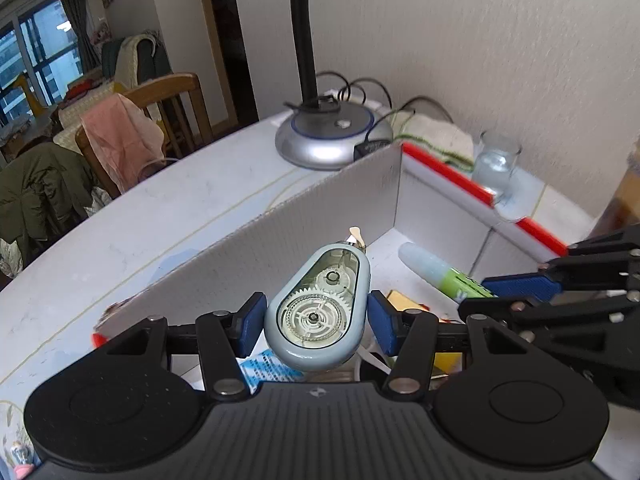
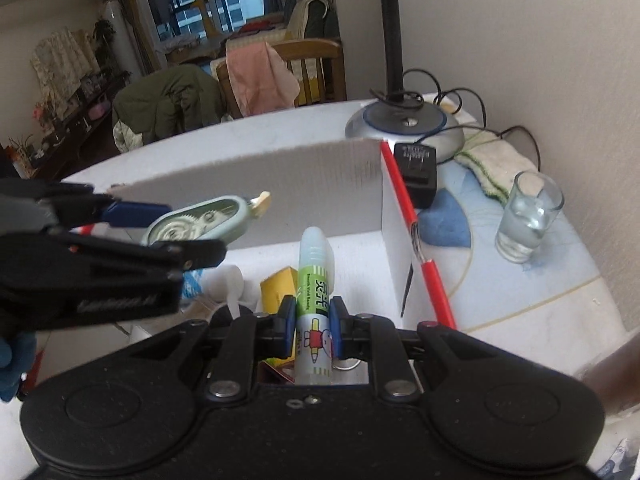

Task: Organize rigid objects
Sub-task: 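Lower both items into the shoebox and open both tools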

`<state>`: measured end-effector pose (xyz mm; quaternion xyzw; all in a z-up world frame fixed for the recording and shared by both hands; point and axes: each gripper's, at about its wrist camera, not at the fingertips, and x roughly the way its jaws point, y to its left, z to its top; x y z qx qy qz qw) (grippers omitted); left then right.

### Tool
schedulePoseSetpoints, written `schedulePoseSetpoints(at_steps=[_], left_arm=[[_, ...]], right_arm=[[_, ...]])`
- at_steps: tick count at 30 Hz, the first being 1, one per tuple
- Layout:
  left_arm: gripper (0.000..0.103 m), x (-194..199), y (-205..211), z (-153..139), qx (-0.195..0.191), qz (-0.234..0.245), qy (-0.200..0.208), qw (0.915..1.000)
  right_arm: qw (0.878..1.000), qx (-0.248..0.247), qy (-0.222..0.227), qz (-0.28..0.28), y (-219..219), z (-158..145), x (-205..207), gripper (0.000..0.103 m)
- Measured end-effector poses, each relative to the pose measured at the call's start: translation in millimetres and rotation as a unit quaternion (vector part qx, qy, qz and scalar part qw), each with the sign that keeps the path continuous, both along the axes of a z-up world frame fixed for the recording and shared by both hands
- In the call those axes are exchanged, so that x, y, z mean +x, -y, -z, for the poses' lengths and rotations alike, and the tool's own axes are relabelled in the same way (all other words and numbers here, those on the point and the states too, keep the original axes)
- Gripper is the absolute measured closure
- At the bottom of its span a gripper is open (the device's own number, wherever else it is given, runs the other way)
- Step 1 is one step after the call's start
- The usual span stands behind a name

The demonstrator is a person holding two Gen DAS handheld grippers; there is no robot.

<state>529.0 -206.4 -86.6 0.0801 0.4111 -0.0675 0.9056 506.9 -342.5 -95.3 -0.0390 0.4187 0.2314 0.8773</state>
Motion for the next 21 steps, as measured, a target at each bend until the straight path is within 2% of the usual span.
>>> schedulePoseSetpoints(at_steps=[7, 16, 21], left_arm=[[0.048, 22, 5, 18, 0.007, 0.01, -0.041, 0.9991], [0.048, 33, 4, 31, 0.008, 0.009, -0.074, 0.9972], [0.048, 36, 2, 36, 0.009, 0.003, -0.089, 0.996]], right_arm=[[1.0, 0.006, -0.02, -0.009, 3, 11, 3, 0.087], [0.999, 0.006, -0.036, -0.007, 4, 17, 4, 0.086], [0.999, 0.001, -0.037, -0.007, 3, 17, 3, 0.08]])
